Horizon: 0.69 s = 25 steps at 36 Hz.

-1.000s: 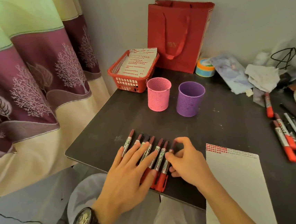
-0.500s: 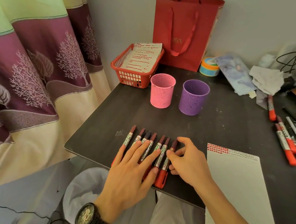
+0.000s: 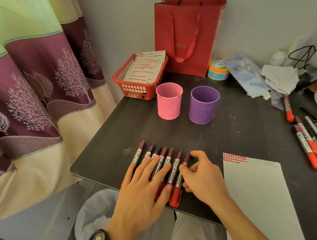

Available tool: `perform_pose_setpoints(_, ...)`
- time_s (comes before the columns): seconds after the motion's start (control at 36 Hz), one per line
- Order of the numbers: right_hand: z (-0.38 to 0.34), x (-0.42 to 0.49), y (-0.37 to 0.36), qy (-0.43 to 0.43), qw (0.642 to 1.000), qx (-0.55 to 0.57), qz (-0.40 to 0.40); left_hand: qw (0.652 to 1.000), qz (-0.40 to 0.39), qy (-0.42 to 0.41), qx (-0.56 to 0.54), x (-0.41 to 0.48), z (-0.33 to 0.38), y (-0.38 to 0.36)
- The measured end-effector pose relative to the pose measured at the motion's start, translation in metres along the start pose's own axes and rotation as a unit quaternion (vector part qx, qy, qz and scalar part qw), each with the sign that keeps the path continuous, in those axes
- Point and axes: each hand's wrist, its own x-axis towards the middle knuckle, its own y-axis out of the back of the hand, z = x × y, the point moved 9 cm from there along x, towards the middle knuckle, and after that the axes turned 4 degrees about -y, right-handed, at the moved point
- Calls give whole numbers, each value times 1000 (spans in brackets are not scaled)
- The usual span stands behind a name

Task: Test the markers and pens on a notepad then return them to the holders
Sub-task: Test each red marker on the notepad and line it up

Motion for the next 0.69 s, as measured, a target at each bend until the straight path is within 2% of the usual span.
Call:
perform_pose_setpoints(0.42, 1, 0, -4, -2, 1000, -13, -1, 1000, -17, -2, 0, 1, 0, 1)
perform_pose_setpoints(0.69, -3, -16, 19, 17, 997, 80, -18, 1000, -22, 9, -4, 10, 4, 23)
